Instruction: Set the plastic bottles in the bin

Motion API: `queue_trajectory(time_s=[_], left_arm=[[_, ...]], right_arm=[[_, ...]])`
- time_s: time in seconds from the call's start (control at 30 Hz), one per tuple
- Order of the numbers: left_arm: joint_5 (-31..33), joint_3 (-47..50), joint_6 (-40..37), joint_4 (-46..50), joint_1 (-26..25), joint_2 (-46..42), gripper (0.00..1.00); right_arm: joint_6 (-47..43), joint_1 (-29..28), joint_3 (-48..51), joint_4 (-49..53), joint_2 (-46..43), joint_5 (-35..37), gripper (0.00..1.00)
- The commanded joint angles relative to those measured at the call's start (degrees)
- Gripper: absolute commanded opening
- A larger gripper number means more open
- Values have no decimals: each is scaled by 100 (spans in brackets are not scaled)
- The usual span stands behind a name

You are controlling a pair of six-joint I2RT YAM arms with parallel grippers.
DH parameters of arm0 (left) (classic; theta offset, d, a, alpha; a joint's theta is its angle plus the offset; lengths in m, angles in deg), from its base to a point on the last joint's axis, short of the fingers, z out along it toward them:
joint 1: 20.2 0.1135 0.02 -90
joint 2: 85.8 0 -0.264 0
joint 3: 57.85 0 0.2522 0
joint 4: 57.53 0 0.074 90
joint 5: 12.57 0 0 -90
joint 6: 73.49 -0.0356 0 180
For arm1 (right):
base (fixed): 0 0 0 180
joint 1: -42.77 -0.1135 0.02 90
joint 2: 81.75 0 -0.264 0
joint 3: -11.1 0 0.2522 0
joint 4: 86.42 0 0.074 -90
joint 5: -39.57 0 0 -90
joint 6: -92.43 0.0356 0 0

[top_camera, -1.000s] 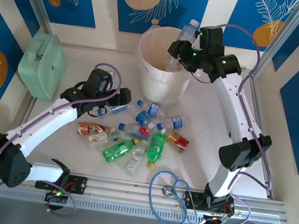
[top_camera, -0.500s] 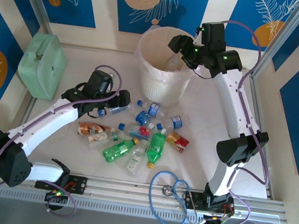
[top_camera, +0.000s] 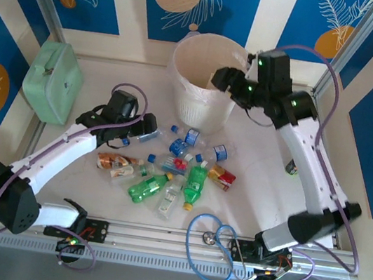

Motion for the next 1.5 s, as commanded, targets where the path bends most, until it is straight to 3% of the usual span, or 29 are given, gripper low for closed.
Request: queue_trajectory(time_s=[0.0,0.2,0.4,0.53,0.67,0.83,1.23,1.47], left_arm=[[117,305,504,169,177,-69,88],[-217,514,299,-277,592,199,94],[-491,-179,-1211,-54,567,998,100],[-451,-879,-2282,644,419,1771,100],[87,-1308,-2940,1016,225,2240,100],[769,-1403,-3370,766,201,2522,100],[916,-1653,-3915,382,218,3355,100],[1088,-1705,-3836,188,358,3602,93]], right_arm=[[-78,-10,710,-73,-679,171,70],[48,-1,2115,93,-1703,357,73],[241,76,3076,183,-2220,361,76],[360,210,3410,41,-2376,247,78],[400,418,3463,-26,-2359,29,81],[356,533,3418,21,-2363,-41,82],[440,728,3551,110,-2510,-126,82],[409,754,3550,162,-2530,-120,82]])
